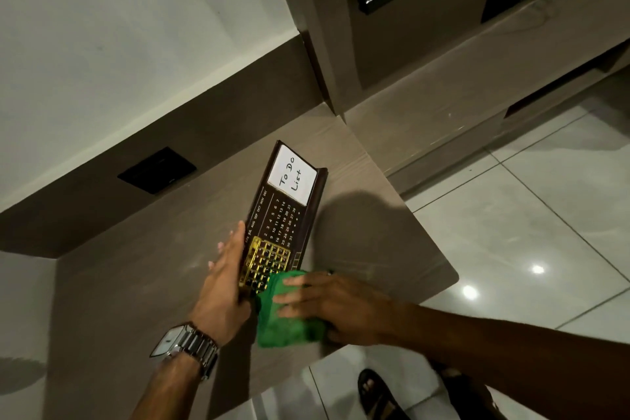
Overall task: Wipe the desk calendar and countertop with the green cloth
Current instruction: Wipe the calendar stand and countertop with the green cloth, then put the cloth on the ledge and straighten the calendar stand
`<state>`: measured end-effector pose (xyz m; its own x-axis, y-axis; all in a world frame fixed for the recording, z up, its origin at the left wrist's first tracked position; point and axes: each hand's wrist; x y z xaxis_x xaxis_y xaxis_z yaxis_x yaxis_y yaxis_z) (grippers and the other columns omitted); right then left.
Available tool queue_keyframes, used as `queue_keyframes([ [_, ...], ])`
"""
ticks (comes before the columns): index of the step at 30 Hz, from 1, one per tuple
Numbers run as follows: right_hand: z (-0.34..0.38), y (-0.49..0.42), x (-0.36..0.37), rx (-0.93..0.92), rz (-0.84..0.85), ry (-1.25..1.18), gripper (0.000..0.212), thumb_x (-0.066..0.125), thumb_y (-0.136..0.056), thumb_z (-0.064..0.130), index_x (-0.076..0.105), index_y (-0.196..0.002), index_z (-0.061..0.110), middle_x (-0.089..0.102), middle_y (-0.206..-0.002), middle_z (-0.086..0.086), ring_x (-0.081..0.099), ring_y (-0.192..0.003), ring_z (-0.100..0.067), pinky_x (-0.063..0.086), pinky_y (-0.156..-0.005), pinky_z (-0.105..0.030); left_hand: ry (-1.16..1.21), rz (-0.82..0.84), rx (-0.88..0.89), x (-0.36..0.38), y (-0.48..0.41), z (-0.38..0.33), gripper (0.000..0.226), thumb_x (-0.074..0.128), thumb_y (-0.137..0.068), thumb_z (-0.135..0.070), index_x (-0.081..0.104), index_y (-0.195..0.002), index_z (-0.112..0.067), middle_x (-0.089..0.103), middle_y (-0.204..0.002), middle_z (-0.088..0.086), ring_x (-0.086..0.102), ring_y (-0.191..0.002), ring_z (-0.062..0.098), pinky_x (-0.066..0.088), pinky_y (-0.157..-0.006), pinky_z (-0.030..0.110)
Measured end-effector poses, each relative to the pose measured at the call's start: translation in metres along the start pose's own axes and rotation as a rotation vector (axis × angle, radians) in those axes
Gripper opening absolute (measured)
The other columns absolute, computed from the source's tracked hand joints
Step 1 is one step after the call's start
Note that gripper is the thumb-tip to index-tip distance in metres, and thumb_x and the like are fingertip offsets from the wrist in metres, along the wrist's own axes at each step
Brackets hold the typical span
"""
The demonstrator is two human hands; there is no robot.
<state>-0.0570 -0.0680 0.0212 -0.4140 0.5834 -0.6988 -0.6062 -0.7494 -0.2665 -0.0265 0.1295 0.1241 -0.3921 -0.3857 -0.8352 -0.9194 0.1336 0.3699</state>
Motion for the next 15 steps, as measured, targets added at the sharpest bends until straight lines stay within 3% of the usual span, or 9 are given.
queue_keyframes([
  [3,-0.009,0.011,-0.027,0.204,-0.351,-0.264,0.052,0.061,-0.074,-0.009,0.062,-0.125,0.001,0.063,-0.128,-0.019,0.056,-0.124,-0.031,0.047,-0.102,-0.049,0.003,0.024,-0.006,-0.005,0.0,-0.002,0.119,0.068,-0.07,0.004,-0.017,-0.143,-0.038,0.0,-0.159,0.002,-0.008,-0.144,0.023,-0.003,-0.117,0.051],
  [6,-0.029,0.01,-0.071,0.422,-0.533,-0.521,0.046,0.057,-0.079,-0.007,0.064,-0.119,0.015,0.069,-0.113,-0.005,0.064,-0.106,-0.016,0.055,-0.09,-0.035,-0.01,-0.029,-0.011,-0.018,-0.006,-0.01,0.119,0.073,-0.071,-0.011,-0.018,-0.142,-0.037,-0.005,-0.159,0.0,-0.013,-0.144,0.021,-0.007,-0.117,0.05],
  [8,-0.052,0.015,-0.097,0.5,-0.687,-0.555,0.044,0.059,-0.081,-0.002,0.065,-0.114,0.026,0.07,-0.106,0.01,0.065,-0.101,-0.007,0.055,-0.082,-0.023,-0.06,-0.143,0.037,-0.024,-0.014,-0.023,0.11,0.072,-0.075,-0.029,-0.012,-0.146,-0.034,-0.005,-0.159,-0.003,-0.014,-0.144,0.017,-0.005,-0.118,0.048],
  [10,-0.079,0.024,-0.12,0.534,-0.807,-0.649,0.044,0.061,-0.086,0.003,0.062,-0.12,0.03,0.069,-0.11,0.013,0.065,-0.106,-0.007,0.055,-0.083,-0.021,-0.105,-0.27,0.142,-0.018,-0.027,-0.044,0.098,0.065,-0.079,-0.045,-0.003,-0.148,-0.032,0.002,-0.159,-0.004,-0.01,-0.145,0.014,0.001,-0.117,0.045],
  [12,-0.109,0.032,-0.137,0.59,-0.916,-0.671,0.04,0.062,-0.09,0.005,0.058,-0.126,0.023,0.069,-0.115,0.004,0.066,-0.109,-0.014,0.056,-0.086,-0.027,-0.152,-0.353,0.269,-0.001,-0.045,-0.068,0.082,0.051,-0.082,-0.056,0.008,-0.147,-0.031,0.011,-0.159,-0.003,-0.003,-0.146,0.014,0.008,-0.118,0.045],
  [15,-0.155,0.038,-0.151,0.739,-0.991,-0.547,0.035,0.063,-0.091,0.007,0.059,-0.125,0.014,0.07,-0.108,0.003,0.069,-0.102,-0.016,0.058,-0.081,-0.024,-0.206,-0.326,0.38,0.047,-0.076,-0.092,0.071,0.04,-0.083,-0.062,0.025,-0.143,-0.026,0.027,-0.155,0.003,0.013,-0.146,0.021,0.025,-0.115,0.048],
])
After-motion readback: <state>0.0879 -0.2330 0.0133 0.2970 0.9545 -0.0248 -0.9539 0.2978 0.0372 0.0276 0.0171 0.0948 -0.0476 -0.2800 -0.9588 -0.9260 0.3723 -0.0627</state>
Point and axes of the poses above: each hand's wrist, its own y-axis away from the middle knuckle, its own x-axis out of the palm, z = x × y
